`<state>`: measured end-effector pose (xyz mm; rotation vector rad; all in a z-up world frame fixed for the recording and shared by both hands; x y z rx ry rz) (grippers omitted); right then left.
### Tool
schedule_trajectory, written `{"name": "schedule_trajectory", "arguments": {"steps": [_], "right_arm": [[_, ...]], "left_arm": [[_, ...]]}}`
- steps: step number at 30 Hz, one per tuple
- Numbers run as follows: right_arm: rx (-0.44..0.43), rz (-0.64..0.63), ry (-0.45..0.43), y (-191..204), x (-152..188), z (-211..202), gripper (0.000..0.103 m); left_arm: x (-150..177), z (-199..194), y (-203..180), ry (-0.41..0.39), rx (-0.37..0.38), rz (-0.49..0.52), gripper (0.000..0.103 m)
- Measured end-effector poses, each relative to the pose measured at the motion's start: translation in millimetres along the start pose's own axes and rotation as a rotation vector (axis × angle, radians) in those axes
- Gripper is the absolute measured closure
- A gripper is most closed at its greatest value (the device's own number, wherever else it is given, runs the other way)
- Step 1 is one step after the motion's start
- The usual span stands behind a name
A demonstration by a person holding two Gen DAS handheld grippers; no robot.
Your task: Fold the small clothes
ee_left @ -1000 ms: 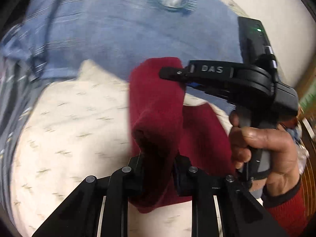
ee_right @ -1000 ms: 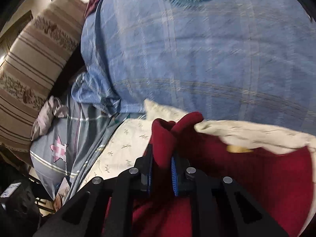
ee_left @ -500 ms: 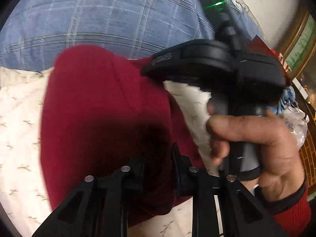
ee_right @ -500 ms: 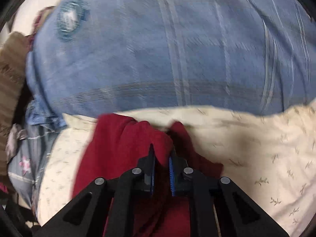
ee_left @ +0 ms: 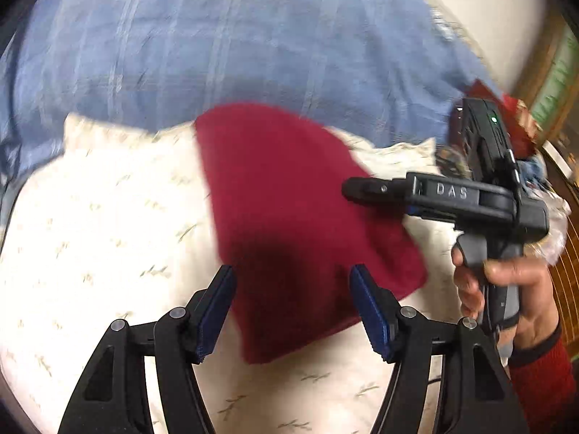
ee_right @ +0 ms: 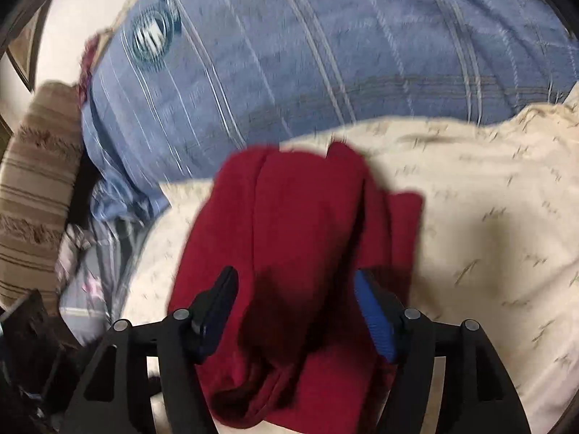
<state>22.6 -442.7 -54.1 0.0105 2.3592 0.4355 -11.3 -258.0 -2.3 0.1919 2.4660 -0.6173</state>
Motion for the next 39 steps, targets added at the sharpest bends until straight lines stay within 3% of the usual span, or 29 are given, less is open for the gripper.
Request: {"name": "schedule_trajectory", "arguments": {"steps": [1, 2, 3, 6, 11, 13, 15, 18, 20, 23, 26, 29, 32, 39], "right_arm": [[0.003, -0.001, 0.023, 2.2, 2.9, 11.1, 0.035], [-0.001, -0.011, 0.034, 5.0, 4.8, 17.8, 0.044], [0.005, -0.042, 0.03, 10.8, 4.9, 23.0, 0.066], [0.085, -0.136, -0.017, 22.3, 0.7, 9.7, 0.08], [0.198, -0.164, -0.106, 3.7, -3.6, -28.7, 0.083], [0.173, -0.125, -0.05, -9.2, 1.1, -13.9, 0.082], [0.169, -0.103, -0.007, -16.0, 6.3, -2.2, 0.068], [0.217, -0.065, -0.051, -24.9, 5.0, -22.0, 0.056], [0.254, -0.071, -0.106, -21.4, 2.0, -42.1, 0.056], [0.205, -0.151, -0.142, 3.7, 2.9, -58.3, 0.061], [0.206, -0.226, -0.091, 23.9, 12.3, -41.2, 0.07], [0.339, -0.246, -0.009, 5.7, 31.3, -16.1, 0.07], [0.279, -0.164, -0.021, -9.1, 38.4, -14.6, 0.07], [0.248, -0.156, -0.121, 9.1, 30.1, -43.7, 0.064]], "left_arm": [[-0.7, 3.0, 1.5, 0.003, -0.009, -0.01, 0.038], [-3.0, 5.7, 0.4, 0.002, -0.016, -0.01, 0.038], [-3.3, 6.7, -1.3, 0.001, -0.024, -0.007, 0.038], [-6.2, 4.9, -11.9, -0.016, -0.016, 0.013, 0.038], [2.5, 27.1, -22.5, 0.006, -0.025, 0.035, 0.038], [4.9, 39.4, -23.3, 0.017, -0.066, 0.047, 0.037], [4.2, 41.1, -24.8, 0.015, -0.066, 0.057, 0.036], [-3.7, 33.2, -14.2, -0.003, -0.07, 0.057, 0.036], [-10.0, 26.3, -9.6, -0.041, -0.09, 0.059, 0.036], [-8.8, 29.4, -9.5, -0.041, -0.09, 0.05, 0.033], [0.3, 37.5, -6.9, -0.039, -0.105, 0.057, 0.031], [9.1, 44.8, -5.0, -0.03, -0.102, 0.061, 0.029], [11.0, 49.7, -6.8, -0.041, -0.111, 0.068, 0.028], [11.9, 48.1, -8.7, -0.059, -0.123, 0.074, 0.028]]}}
Point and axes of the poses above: each gripper's, at about its wrist camera, not at the fingertips, and z roughly the way its jaws point, y to its left, x to its underside, the point moved 7 cm from there along z, roughly the way its jaws point, and after that the axes turned 11 degrees about -z, right-handed, at the moved point
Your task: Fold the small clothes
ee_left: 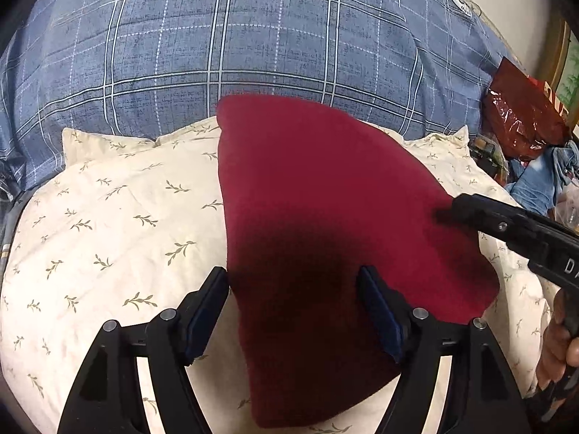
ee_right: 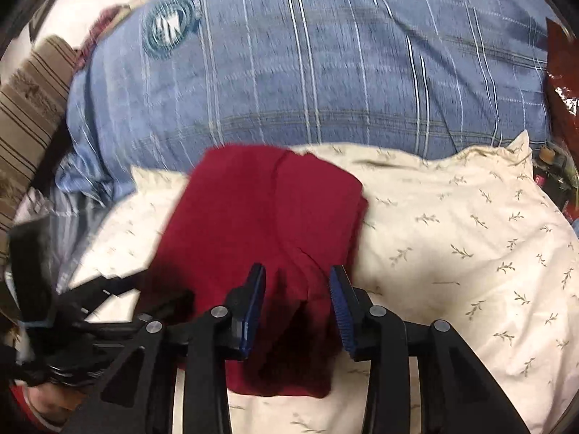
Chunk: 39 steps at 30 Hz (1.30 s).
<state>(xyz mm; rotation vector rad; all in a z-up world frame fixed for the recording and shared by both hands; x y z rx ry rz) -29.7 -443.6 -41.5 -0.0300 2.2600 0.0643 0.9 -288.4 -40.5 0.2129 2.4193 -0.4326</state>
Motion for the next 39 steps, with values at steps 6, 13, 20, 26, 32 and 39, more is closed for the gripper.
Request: {"name": "schedule_trajectory", "arguments": {"steps": [6, 13, 20, 26, 32, 39], "right_arm": [[0.021, -0.001, 0.114, -6.6, 18.5, 38.5, 0.061], [-0.071, 0.158, 0.014, -32.1, 9.0, 26.2, 0.039], [-0.17, 0.252, 0.017, -48.6, -7.2, 56.7, 0.029], [-0.272, 0.273, 0.049, -39.5, -6.4, 88.0, 0.026], [-0.261, 0.236, 0.031, -31.6, -9.3, 89.6, 0.036], [-0.213, 0.195, 0.014, -25.6, -10.7, 83.5, 0.054]], "left_arm": [[1.6, -5.3, 0.5, 0.027, 0.018, 0.005, 0.03], [-33.2, -18.7, 23.1, -0.01, 0.127, -0.098, 0.028], [-42.2, 28.3, 30.1, 0.114, 0.242, -0.178, 0.023], [-47.1, 54.7, 31.0, 0.137, 0.264, -0.183, 0.017], [-48.1, 59.1, 29.0, 0.124, 0.256, -0.171, 0.017], [-46.0, 50.5, 22.2, 0.1, 0.238, -0.14, 0.025]]}}
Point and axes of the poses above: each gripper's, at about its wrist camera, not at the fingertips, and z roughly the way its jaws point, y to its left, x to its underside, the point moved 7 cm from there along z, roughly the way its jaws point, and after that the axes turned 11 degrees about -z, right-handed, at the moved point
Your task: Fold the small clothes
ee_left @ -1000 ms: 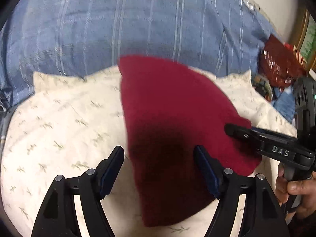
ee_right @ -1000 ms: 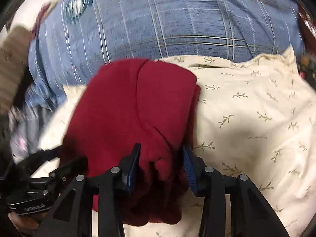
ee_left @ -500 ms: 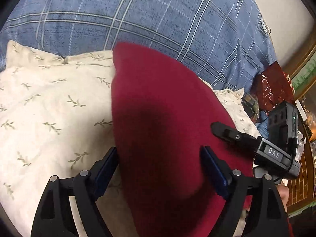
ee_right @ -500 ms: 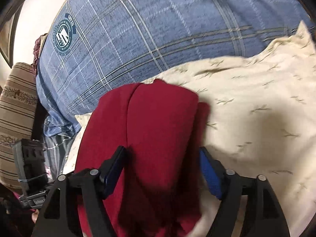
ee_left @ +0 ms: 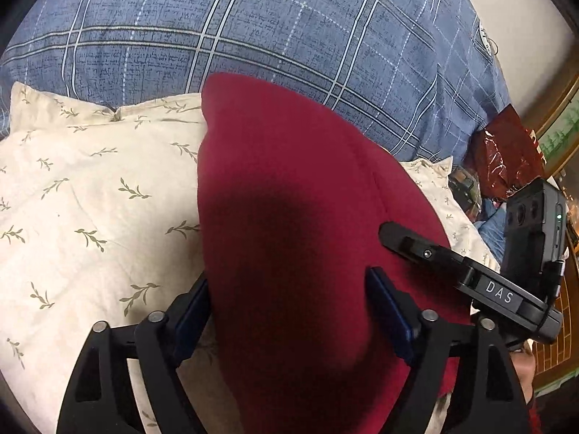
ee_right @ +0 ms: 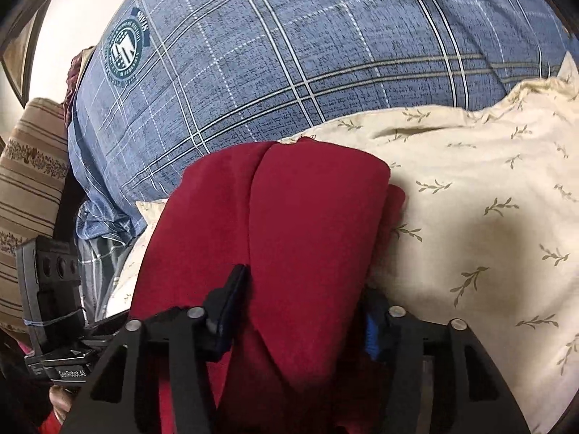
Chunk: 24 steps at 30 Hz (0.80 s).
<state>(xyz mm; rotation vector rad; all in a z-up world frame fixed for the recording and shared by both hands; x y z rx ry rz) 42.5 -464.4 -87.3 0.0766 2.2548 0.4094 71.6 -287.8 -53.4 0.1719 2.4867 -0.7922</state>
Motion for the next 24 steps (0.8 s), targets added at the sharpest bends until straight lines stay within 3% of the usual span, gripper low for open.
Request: {"name": "schedule_trajectory", "arguments": {"steps": [5, 12, 16, 18, 21, 24], "right_arm": [[0.019, -0.021, -0.023, 10.3, -4.0, -15.0, 0.062], [-0.053, -0.068, -0.016, 61.6, 8.5, -49.8, 0.063], [-0.134, -0.078, 0.027, 100.9, 32.0, -47.6, 0.063], [-0.139, -0.113, 0.056, 119.4, 45.7, -36.4, 0.057], [-0.086, -0.116, 0.145, 127.5, 62.7, -15.3, 0.048], [0.011, -0.145, 0.097, 127.3, 60.2, -38.9, 0.046]], "left_arm": [[7.8, -27.8, -4.3, -0.018, 0.002, 0.032, 0.04], [41.7, -104.3, 14.6, -0.026, -0.042, 0.044, 0.041], [68.4, -138.6, 43.0, -0.045, -0.101, 0.008, 0.041], [79.6, -141.6, 59.5, -0.041, -0.139, -0.01, 0.041], [89.4, -147.3, 72.5, -0.057, -0.147, -0.018, 0.037], [95.4, -173.4, 68.8, -0.127, -0.206, 0.045, 0.035]]}}
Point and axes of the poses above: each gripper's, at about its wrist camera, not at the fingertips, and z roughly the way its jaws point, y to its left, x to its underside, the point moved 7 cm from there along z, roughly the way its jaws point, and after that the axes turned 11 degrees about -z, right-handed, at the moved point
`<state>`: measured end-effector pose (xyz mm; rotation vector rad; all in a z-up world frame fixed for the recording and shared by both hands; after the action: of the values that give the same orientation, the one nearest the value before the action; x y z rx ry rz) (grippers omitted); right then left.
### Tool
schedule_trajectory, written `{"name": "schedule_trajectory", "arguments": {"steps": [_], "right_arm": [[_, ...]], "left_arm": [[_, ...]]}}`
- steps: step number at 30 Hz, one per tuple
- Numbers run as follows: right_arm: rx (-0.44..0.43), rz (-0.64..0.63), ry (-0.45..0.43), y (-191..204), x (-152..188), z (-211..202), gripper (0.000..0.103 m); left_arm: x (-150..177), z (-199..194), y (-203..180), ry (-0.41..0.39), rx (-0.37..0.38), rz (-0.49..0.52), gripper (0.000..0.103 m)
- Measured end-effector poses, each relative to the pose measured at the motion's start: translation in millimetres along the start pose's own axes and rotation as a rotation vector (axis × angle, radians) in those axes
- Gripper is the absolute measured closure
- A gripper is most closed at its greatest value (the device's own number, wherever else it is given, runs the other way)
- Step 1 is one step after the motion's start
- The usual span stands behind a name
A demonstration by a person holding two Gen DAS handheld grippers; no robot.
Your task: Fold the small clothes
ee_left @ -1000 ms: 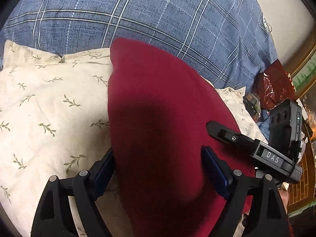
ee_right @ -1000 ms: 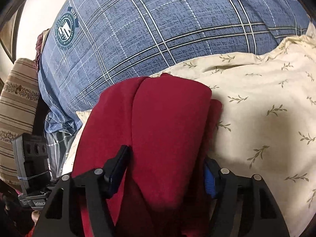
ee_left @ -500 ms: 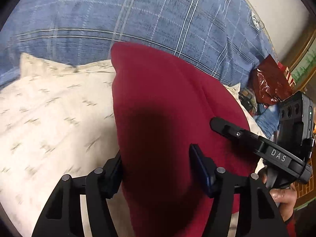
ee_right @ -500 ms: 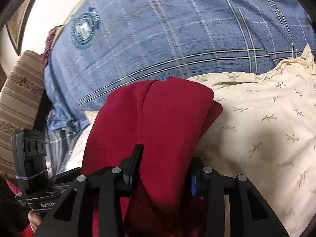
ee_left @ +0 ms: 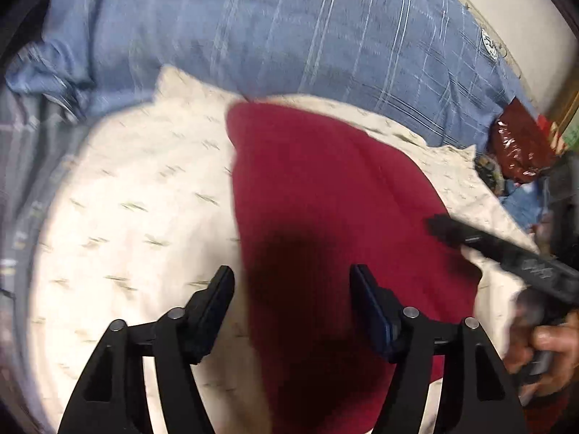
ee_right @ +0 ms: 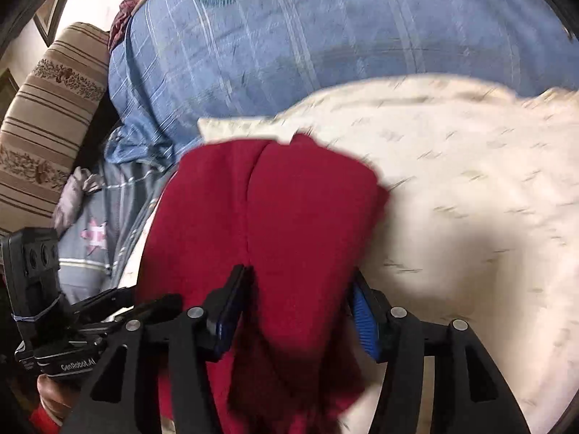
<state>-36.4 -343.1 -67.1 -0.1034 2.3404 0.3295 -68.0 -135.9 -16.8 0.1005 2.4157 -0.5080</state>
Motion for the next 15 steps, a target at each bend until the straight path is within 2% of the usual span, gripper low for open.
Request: {"name": "schedule_trajectory", "arguments": {"steps": [2, 4, 6, 9, 12, 15], "right_arm": [[0.063, -0.045, -0.05, 4.0, -2.3, -25.8, 0.045], [0.089, -0.128, -0.086, 18.5, -3.2, -48.2, 0.05], [0.083, -0.229, -0.092, 43.6, 1.5, -56.8, 0.061], [0.11, -0.307, -0.051, 60.5, 19.3, -39.0, 0.071], [0.258, -0.327, 0.021, 44.1, 43.8, -2.1, 0.067], [0.219, -0.287, -0.024, 41.5, 43.3, -12.9, 0.067]], "left_arm": [[3.9, -13.0, -4.2, -0.039, -0.012, 0.016, 0.033], [10.7, -19.4, -8.4, -0.056, -0.014, 0.018, 0.033], [19.1, -23.2, -11.2, -0.072, -0.024, 0.022, 0.033], [35.1, -29.1, -8.4, -0.097, -0.051, 0.007, 0.033], [32.9, -31.8, -10.6, -0.139, -0.064, 0.008, 0.033], [33.1, -40.8, -14.5, -0.18, -0.055, 0.03, 0.033]]}}
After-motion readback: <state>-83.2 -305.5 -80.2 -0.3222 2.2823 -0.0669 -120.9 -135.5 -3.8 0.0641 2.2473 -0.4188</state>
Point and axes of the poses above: each gripper's, at about its wrist camera, not at the fingertips, and z roughly the way its jaws point, y to its left, x to its underside, the point moved 7 cm from there along z, roughly the way its jaws point, and after that the axes turned 11 degrees about -z, right-handed, at the moved point
